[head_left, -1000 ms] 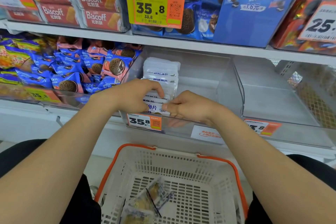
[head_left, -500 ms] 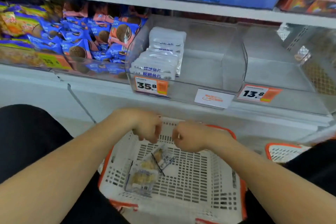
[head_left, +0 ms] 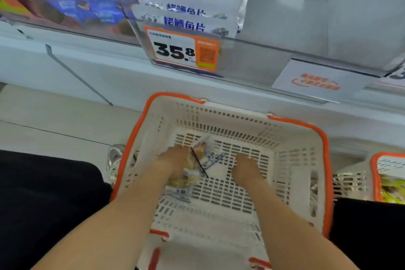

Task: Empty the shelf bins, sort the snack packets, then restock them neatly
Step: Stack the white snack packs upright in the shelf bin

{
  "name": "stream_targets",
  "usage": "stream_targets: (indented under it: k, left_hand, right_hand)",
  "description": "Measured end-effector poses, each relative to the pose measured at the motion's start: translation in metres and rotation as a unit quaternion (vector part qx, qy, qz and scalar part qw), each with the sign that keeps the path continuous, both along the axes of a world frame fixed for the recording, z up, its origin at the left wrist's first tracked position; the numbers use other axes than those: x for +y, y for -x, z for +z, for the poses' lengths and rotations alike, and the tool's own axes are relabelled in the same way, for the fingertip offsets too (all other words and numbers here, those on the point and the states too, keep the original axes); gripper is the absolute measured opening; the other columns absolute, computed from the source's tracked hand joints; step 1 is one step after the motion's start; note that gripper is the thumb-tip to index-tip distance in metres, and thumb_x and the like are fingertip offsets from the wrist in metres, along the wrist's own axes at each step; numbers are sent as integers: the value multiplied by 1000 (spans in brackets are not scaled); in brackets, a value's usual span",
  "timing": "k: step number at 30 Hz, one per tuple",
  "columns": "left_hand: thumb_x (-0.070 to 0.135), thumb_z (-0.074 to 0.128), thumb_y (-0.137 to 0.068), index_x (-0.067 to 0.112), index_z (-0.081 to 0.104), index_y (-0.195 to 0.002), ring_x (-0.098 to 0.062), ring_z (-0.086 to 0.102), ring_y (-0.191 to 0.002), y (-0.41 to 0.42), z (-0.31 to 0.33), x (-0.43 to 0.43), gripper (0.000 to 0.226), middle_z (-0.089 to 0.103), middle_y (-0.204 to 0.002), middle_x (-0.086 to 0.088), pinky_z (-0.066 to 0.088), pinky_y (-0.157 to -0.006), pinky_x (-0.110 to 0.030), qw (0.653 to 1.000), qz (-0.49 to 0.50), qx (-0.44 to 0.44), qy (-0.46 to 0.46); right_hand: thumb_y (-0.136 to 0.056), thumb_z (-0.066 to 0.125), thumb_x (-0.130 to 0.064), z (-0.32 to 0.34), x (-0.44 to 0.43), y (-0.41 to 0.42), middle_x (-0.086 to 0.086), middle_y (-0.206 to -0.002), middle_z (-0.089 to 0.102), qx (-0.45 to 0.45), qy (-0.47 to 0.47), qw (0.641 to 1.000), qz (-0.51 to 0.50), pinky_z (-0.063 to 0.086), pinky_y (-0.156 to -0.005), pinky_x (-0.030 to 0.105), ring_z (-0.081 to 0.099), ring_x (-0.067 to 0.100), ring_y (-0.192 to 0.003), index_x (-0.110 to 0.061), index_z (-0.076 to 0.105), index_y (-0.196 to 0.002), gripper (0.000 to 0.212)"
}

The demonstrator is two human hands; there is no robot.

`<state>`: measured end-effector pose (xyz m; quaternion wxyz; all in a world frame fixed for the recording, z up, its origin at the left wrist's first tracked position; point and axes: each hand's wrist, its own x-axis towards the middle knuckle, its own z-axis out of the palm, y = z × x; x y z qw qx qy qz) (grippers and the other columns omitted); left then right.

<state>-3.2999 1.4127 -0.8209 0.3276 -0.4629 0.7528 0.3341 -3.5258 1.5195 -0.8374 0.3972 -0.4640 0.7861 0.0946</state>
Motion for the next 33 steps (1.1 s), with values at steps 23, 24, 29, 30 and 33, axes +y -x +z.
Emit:
stream_targets:
  k: [23, 24, 29, 30, 33]
  left_hand:
    - [33, 76, -87, 30, 60, -136, -26, 65, -111, -5, -23, 9, 51, 67, -131, 0, 55, -90, -35, 964, 235, 122, 8]
    - [34, 72, -91, 29, 57, -141, -27, 64, -115, -3, -17, 10, 52, 65, -136, -1, 53, -90, -34, 959, 248, 139, 1]
    - [28, 57, -105, 30, 39, -154, -25, 55, -132, 15, 11, 25, 53, 53, -150, 4, 49, -105, -39, 909, 338, 242, -27]
    - [26, 57, -106, 34, 49, -144, -21, 62, -122, 20, 16, 30, 40, 61, -139, 6, 55, -97, -40, 892, 361, 268, -52]
    - [37, 54, -108, 38, 65, -111, -15, 72, -92, 31, 30, 42, 11, 76, -105, 4, 62, -73, -35, 851, 422, 294, -101]
  right_hand:
    - [-96, 66, -27, -9, -21, 1, -7, -70, 53, -125, 226, 945, -202, 37, -58, 32, 50, 7, -62, -25, 53, -84, 18]
    - [-96, 66, -31, 1, -17, 6, -7, -73, 57, -94, 250, 942, -202, 38, -58, 32, 53, 9, -65, -24, 55, -89, 15]
    - [-104, 54, -34, 31, -5, -4, 0, -85, 58, -90, 322, 938, -86, 40, -54, 34, 56, 19, -70, -23, 48, -104, 13]
    - [-106, 52, -29, 31, -2, -13, 0, -84, 58, -120, 313, 940, -60, 37, -53, 34, 55, 19, -69, -23, 46, -105, 8]
    - [-103, 52, -18, 31, 11, -35, 0, -85, 58, -178, 266, 947, -6, 34, -53, 36, 53, 18, -68, -26, 42, -110, 15]
